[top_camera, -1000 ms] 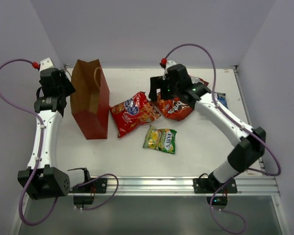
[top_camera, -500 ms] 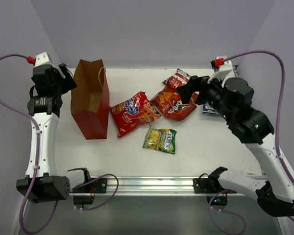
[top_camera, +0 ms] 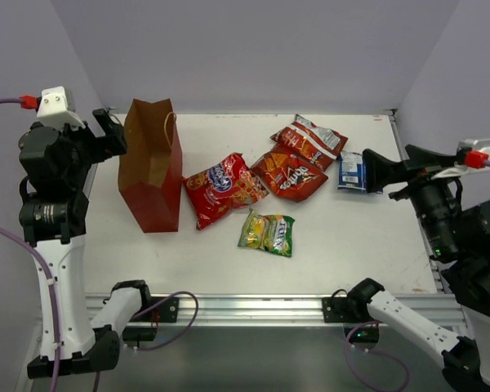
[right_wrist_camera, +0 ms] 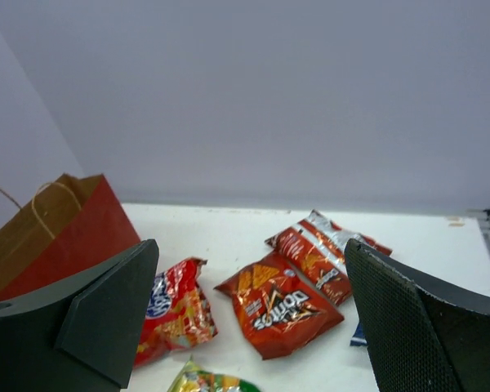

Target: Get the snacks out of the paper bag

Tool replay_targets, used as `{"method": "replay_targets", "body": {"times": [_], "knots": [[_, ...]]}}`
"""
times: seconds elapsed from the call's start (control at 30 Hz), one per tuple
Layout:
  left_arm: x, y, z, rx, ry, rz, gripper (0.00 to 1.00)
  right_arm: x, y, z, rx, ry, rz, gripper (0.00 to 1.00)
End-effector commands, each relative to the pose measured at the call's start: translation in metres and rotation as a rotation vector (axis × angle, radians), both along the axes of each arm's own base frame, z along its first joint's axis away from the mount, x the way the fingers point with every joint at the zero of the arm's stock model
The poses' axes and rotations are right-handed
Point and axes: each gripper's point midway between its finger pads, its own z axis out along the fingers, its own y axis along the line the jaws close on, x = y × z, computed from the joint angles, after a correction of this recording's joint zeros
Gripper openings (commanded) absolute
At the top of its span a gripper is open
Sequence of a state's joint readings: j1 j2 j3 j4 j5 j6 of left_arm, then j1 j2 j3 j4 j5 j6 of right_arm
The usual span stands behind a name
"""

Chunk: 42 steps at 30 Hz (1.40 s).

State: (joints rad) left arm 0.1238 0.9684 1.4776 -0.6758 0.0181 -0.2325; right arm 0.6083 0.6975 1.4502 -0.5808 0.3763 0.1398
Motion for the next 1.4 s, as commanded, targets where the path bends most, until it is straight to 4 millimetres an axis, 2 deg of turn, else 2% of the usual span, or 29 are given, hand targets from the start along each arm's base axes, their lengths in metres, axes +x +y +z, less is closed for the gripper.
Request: {"method": "replay_targets", "body": {"times": [0.0, 0.13, 0.37, 0.5, 0.7, 0.97, 1.37], "knots": [[-0.020, -0.020, 0.031, 0.112, -0.088, -0.126, 1.00, -0.009, -0.020, 0.022, -0.020, -0.116, -0.065, 0.99], [-0.038, -0.015, 0.040, 0.155, -0.115, -0.088, 1.00, -0.022, -0.034, 0.035, -0.059, -0.190, -0.088, 0.99], [-0.051, 0.001, 0.058, 0.096, -0.169, 0.034, 1.00, -0.041, -0.053, 0.051, -0.069, -0.269, -0.128, 0.99], [-0.055, -0.006, 0.074, 0.049, -0.225, 0.015, 1.00, -0.048, -0.058, 0.056, -0.064, -0.293, -0.131, 0.99], [-0.061, -0.011, 0.070, 0.024, -0.225, 0.007, 1.00, -0.057, -0.065, 0.055, -0.068, -0.306, -0.138, 0.99], [-0.080, -0.014, 0.072, 0.043, -0.235, 0.014, 1.00, -0.062, -0.070, 0.051, -0.071, -0.308, -0.150, 0.99], [-0.084, -0.015, 0.069, 0.051, -0.228, 0.007, 1.00, -0.060, -0.068, 0.051, -0.066, -0.307, -0.143, 0.99]]}}
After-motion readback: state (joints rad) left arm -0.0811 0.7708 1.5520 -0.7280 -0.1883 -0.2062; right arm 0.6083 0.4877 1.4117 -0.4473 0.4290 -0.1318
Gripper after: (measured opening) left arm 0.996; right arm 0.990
